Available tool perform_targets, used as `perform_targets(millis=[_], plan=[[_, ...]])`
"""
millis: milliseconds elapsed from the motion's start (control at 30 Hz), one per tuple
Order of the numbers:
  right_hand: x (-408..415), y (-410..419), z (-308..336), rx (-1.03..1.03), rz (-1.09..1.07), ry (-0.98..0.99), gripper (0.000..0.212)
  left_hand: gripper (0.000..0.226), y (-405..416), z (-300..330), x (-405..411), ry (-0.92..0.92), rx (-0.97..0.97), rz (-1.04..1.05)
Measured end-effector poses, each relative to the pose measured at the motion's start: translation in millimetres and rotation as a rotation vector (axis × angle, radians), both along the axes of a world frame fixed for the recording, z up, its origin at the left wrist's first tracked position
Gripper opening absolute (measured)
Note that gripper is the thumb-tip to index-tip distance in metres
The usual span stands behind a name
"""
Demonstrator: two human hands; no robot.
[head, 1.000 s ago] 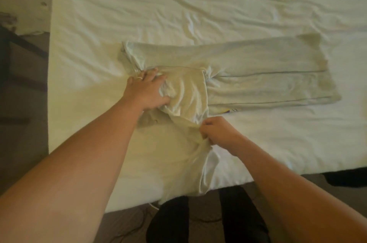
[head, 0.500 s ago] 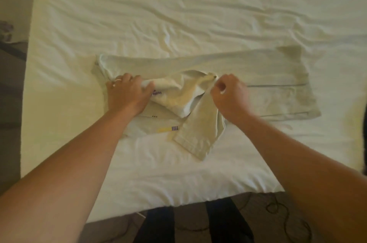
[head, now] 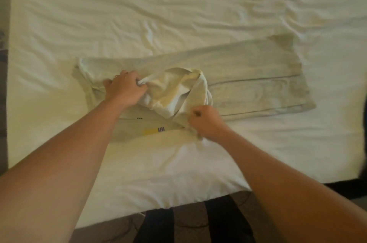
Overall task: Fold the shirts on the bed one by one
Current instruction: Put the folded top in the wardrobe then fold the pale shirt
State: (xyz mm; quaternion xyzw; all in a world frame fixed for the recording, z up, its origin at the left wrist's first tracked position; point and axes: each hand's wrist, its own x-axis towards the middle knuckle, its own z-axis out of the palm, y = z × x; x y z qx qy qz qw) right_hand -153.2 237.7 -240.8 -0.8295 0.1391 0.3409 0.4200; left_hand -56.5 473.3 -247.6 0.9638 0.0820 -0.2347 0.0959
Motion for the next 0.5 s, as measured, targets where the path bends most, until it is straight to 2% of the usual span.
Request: perform_targets(millis=[133, 233, 367, 500], plan=[[54, -66, 23, 0.067, -0.409, -0.019, 0.023, 0.013, -8, 15, 11, 0.017, -0.036, 0.099], [91, -116, 32, 0.075, -0.632, -0.100, 0.005, 0.019, -14, 18, 15, 0.004, -0.061, 0.161], [116, -174, 18, -0.094, -0.701, -0.184, 0.018, 0.025, -16, 13, 23, -0.050, -0.037, 0.172], [130, -209, 1, -0.212, -0.746, -0.242, 0.012, 0.023, -8, 3, 34, -0.157, 0.015, 0.137]])
